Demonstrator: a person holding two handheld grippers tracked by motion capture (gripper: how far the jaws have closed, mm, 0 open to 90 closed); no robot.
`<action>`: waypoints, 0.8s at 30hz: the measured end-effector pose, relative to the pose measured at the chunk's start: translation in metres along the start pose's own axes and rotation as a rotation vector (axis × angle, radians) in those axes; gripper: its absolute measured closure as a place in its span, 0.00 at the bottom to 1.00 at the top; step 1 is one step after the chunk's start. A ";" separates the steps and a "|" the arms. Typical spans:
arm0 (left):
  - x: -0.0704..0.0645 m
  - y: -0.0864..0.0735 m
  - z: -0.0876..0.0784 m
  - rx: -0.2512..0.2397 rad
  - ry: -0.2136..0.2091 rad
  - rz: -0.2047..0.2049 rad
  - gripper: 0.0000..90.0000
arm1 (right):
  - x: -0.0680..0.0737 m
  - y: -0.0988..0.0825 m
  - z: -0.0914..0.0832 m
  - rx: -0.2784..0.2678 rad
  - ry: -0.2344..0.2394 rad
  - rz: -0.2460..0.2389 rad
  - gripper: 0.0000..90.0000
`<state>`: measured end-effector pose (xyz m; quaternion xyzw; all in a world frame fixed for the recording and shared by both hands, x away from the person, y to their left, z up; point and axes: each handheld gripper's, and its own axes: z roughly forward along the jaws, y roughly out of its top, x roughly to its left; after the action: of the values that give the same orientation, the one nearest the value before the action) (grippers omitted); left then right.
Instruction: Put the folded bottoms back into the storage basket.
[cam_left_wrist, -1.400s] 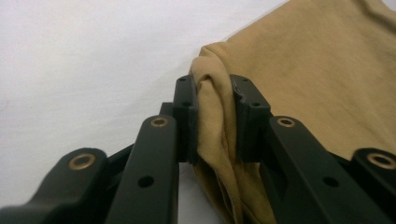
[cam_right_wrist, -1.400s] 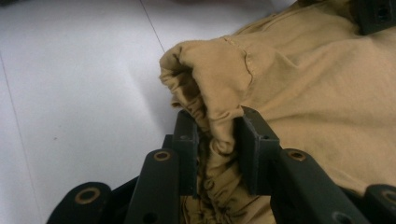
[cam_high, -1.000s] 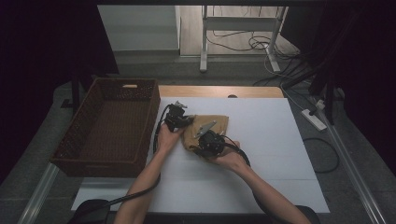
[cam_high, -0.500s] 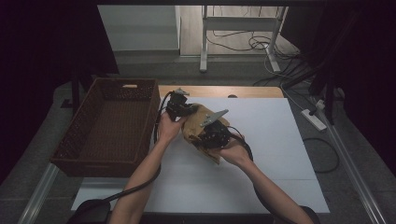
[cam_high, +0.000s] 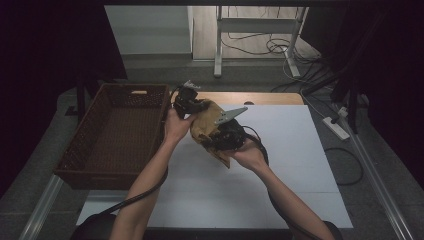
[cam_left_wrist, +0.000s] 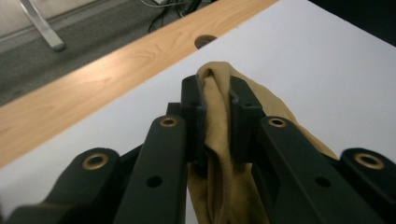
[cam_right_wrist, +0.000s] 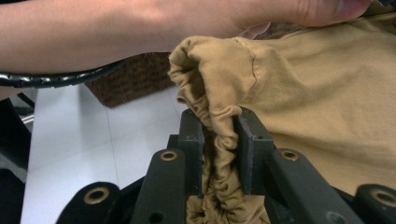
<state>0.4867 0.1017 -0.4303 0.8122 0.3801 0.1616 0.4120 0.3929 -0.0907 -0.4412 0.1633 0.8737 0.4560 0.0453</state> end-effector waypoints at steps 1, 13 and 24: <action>0.001 0.002 -0.004 -0.001 0.004 -0.001 0.87 | 0.001 0.002 0.000 -0.003 0.000 0.002 0.83; 0.014 0.012 -0.035 -0.015 0.045 0.001 0.87 | 0.007 0.032 0.007 -0.035 0.028 -0.005 0.83; 0.034 0.008 -0.070 -0.060 0.072 -0.027 0.87 | 0.017 0.061 0.022 -0.063 0.061 -0.028 0.83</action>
<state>0.4726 0.1624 -0.3833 0.7879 0.4007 0.1966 0.4243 0.3969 -0.0353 -0.4036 0.1358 0.8620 0.4875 0.0300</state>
